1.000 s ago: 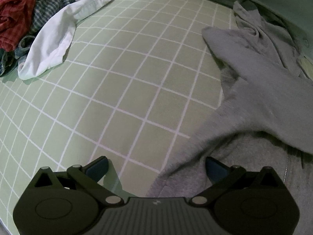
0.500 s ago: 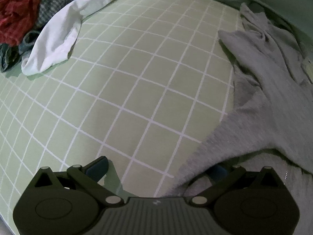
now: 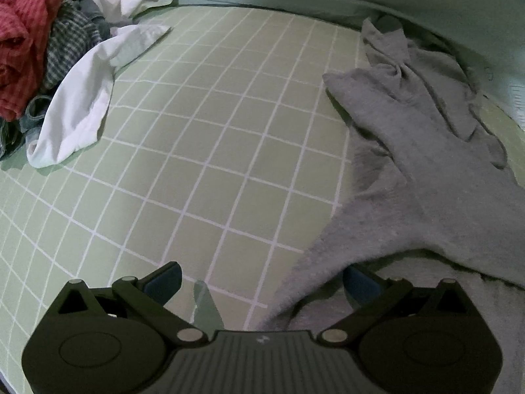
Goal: Fold clothes
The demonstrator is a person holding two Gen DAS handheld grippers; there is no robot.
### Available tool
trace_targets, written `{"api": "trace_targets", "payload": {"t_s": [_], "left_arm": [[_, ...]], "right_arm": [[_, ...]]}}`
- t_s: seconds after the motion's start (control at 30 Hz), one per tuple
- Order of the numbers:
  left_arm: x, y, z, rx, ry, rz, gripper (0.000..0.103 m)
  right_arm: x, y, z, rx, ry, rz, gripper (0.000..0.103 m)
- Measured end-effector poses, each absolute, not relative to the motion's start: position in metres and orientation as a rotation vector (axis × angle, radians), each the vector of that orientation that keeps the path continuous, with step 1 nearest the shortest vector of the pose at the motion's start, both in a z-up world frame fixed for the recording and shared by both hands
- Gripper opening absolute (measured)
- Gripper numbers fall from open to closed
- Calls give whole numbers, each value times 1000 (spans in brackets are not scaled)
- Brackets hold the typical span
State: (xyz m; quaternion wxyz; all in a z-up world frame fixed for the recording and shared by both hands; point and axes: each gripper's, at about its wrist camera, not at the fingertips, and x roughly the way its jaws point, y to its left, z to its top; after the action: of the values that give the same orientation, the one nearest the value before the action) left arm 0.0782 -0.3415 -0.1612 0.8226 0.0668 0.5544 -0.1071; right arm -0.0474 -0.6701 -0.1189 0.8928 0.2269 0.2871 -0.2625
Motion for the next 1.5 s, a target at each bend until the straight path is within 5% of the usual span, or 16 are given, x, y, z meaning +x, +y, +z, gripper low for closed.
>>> {"api": "trace_targets", "payload": {"t_s": [0.27, 0.3, 0.4, 0.43, 0.57, 0.8, 0.93, 1.03, 1.3, 1.37, 1.43, 1.5], "left_arm": [[74, -342, -152, 170, 1142, -250, 103], [74, -342, -150, 179, 1133, -250, 103], [72, -344, -142, 196, 1106, -259, 103], [72, -346, -141, 201, 1101, -263, 103], [73, -353, -137, 221, 1092, -283, 103], [69, -372, -135, 260, 1084, -334, 103], [67, -375, -131, 273, 1069, -346, 103], [69, -372, -129, 262, 1067, -337, 103], [71, -363, -124, 232, 1055, -334, 103], [71, -362, -123, 228, 1055, -330, 103], [71, -362, -123, 225, 1055, -328, 103], [70, -366, -122, 233, 1052, -347, 103]], "right_arm": [[-10, -603, -129, 461, 686, -300, 3], [-9, -599, -130, 429, 702, -314, 9], [-12, -596, -133, 339, 728, -391, 61], [-17, -600, -133, 302, 723, -444, 65], [-39, -620, -141, 201, 756, -602, 64], [-46, -639, -155, 213, 787, -631, 43], [-49, -649, -162, 224, 802, -635, 11], [-51, -652, -157, 248, 778, -627, 7], [-14, -600, -106, 433, 561, -246, 8], [6, -584, -118, 410, 629, -194, 19], [21, -571, -133, 350, 730, -215, 48], [19, -571, -140, 321, 775, -269, 52]]}}
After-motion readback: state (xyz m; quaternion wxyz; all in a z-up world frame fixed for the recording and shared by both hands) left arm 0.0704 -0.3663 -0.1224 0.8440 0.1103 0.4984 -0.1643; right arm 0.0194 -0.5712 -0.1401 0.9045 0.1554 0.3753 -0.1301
